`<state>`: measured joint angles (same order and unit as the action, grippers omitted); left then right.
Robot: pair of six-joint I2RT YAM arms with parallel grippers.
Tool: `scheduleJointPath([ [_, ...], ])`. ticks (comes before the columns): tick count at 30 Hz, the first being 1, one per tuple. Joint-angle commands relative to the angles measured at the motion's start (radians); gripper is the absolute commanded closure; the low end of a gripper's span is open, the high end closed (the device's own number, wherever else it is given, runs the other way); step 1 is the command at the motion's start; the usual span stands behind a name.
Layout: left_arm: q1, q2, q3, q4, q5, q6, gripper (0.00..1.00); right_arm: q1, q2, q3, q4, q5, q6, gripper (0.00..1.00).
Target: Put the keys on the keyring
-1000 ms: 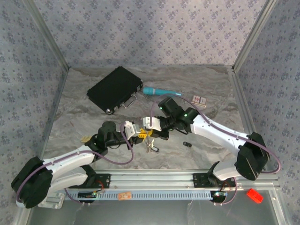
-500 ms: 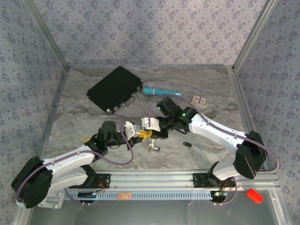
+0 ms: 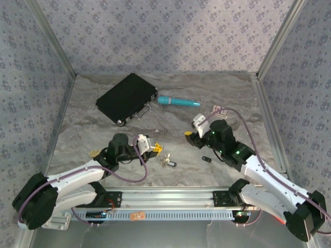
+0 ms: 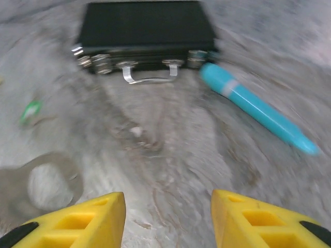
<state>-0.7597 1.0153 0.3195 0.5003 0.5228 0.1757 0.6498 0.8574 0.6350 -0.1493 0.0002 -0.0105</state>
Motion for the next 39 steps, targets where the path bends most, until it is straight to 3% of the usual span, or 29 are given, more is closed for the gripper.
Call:
scheduleJointPath([
  [1, -0.006, -0.012, 0.037, 0.023, 0.001, 0.021, 1.00, -0.009, 0.015, 0.041, -0.262, 0.337, 0.485, 0.55],
  [3, -0.007, -0.011, 0.038, 0.028, 0.003, 0.019, 1.00, -0.019, 0.061, 0.093, -0.475, 0.357, 0.678, 0.57],
  [6, -0.007, -0.014, 0.033, 0.045, 0.004, 0.013, 1.00, -0.025, 0.136, 0.120, -0.676, 0.298, 0.819, 0.53],
  [9, -0.007, -0.017, 0.029, 0.064, 0.006, 0.001, 1.00, -0.029, 0.210, 0.115, -0.745, 0.200, 0.870, 0.50],
  [19, -0.010, -0.023, -0.007, 0.188, 0.006, -0.077, 1.00, -0.030, 0.395, 0.063, -0.691, 0.144, 0.884, 0.49],
  [26, -0.010, -0.041, -0.013, 0.176, 0.001, -0.072, 1.00, -0.013, 0.508, 0.071, -0.656, 0.148, 0.866, 0.61],
  [33, -0.009, -0.053, -0.016, 0.159, -0.004, -0.058, 1.00, 0.020, 0.603, 0.095, -0.668, 0.180, 0.859, 0.63],
  [39, -0.010, -0.067, -0.015, 0.138, -0.008, -0.045, 1.00, 0.045, 0.631, 0.118, -0.688, 0.222, 0.864, 0.71],
])
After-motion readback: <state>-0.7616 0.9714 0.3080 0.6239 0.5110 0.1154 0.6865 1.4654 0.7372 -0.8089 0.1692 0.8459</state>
